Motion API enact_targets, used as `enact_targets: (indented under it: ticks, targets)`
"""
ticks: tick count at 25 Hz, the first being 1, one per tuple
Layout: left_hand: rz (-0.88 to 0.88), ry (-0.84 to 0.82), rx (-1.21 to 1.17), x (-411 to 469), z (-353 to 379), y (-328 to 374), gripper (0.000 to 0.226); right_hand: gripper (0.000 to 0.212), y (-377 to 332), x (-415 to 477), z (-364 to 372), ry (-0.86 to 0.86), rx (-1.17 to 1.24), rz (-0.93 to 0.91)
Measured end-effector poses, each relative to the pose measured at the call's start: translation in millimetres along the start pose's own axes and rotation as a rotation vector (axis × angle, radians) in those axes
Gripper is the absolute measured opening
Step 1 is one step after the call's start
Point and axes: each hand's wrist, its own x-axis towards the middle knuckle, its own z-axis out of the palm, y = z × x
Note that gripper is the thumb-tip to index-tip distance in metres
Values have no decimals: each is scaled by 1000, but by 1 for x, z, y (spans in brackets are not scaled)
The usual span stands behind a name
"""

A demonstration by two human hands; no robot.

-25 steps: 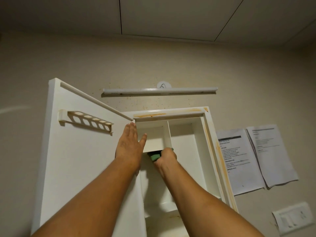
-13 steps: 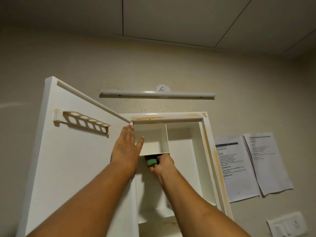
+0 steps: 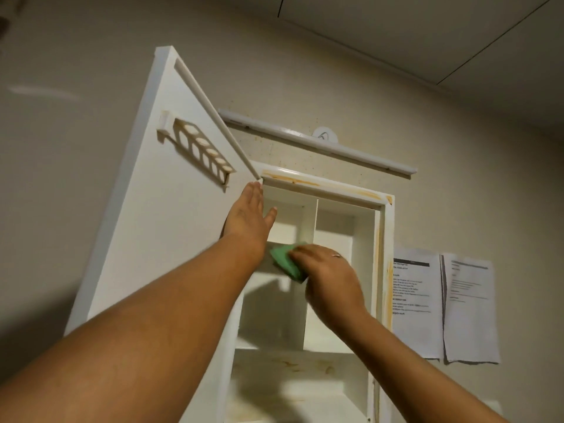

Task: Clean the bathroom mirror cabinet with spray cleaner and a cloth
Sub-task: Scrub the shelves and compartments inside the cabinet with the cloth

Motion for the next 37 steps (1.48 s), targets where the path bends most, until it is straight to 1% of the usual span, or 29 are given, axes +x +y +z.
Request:
enact_targets:
  ticks: [1,2,3,4,6,8,9,11,14,17,19,20,21,22,23,24,25,26,27,28,29,30,31,32,33,34,35,36,37]
  targets:
    - [0,4,-1,-1,0,0,111,36,2,0,14,-204,-250,-214]
    - [-2,5,-7,-3,-1,0,111,32,2,-2,29,-400,-421,-323]
    - [-5,1,-12,-3,0,0,111,28,0,-5,40,-562,-564,-356]
    - [-8,-4,-11,-4,1,1,112,25,-5,-8,48,-686,-692,-366]
    - [-16,-6,-3,-3,1,0,114,26,-9,-13,56,-823,-809,-400]
    - [-8,-6,-15,-3,1,-1,113,28,-7,-6,48,-862,-797,-452]
    - [-4,-4,-22,-3,1,-2,113,28,-3,3,42,-871,-761,-439]
    - [-9,2,-12,-4,0,0,112,27,7,27,36,-858,-734,-358]
    - [-2,-5,10,-1,2,0,111,26,14,42,50,-759,-830,-357]
    - [-2,-2,10,0,6,-1,111,30,-2,19,72,-746,-867,-274]
    - [3,-4,3,0,6,-1,113,33,-23,-7,76,-866,-905,-280]
    - [3,-7,3,-1,5,-1,114,30,-31,-19,74,-946,-893,-312]
    - [6,-11,-1,-1,6,-2,114,24,-36,-26,70,-1026,-822,-336]
    - [13,-14,-10,-2,4,-3,115,21,-37,-27,63,-1098,-707,-308]
    - [17,-19,-23,-3,2,-4,117,23,-35,-22,56,-1136,-525,-232]
    - [17,-27,-34,-4,0,-4,118,28,-29,-8,53,-1146,-325,-108]
    - [17,-35,-42,-4,-2,-4,120,31,-23,7,51,-1109,-160,3]
    - [16,-44,-52,-4,-2,-3,121,32,-20,24,50,-997,-79,41]
    - [10,-47,-59,-4,-2,-3,121,33,-17,37,48,-827,-99,-18]
    - [3,-45,-62,-4,-3,-3,118,34,-11,44,50,-658,-198,-164]
    - [5,-42,-64,-4,-3,-3,114,34,-7,48,52,-544,-286,-359]
    - [10,-37,-68,-4,-4,-2,111,36,-1,48,52,-486,-364,-552]
    - [6,-30,-71,-5,-4,-1,109,38,3,45,50,-467,-444,-719]
    - [-2,-24,-65,-4,-5,-1,108,34,8,42,47,-459,-513,-816]
    - [-3,-26,-60,-4,-5,-1,107,26,13,38,47,-449,-564,-848]
    - [0,-31,-56,-4,-4,0,106,15,19,33,52,-437,-597,-826]
    - [4,-37,-52,-3,-3,-1,105,9,21,29,60,-431,-597,-758]
    - [7,-40,-50,-3,-3,-1,106,14,20,23,69,-464,-594,-654]
    - [9,-40,-52,-2,-2,-1,108,21,13,17,79,-517,-611,-511]
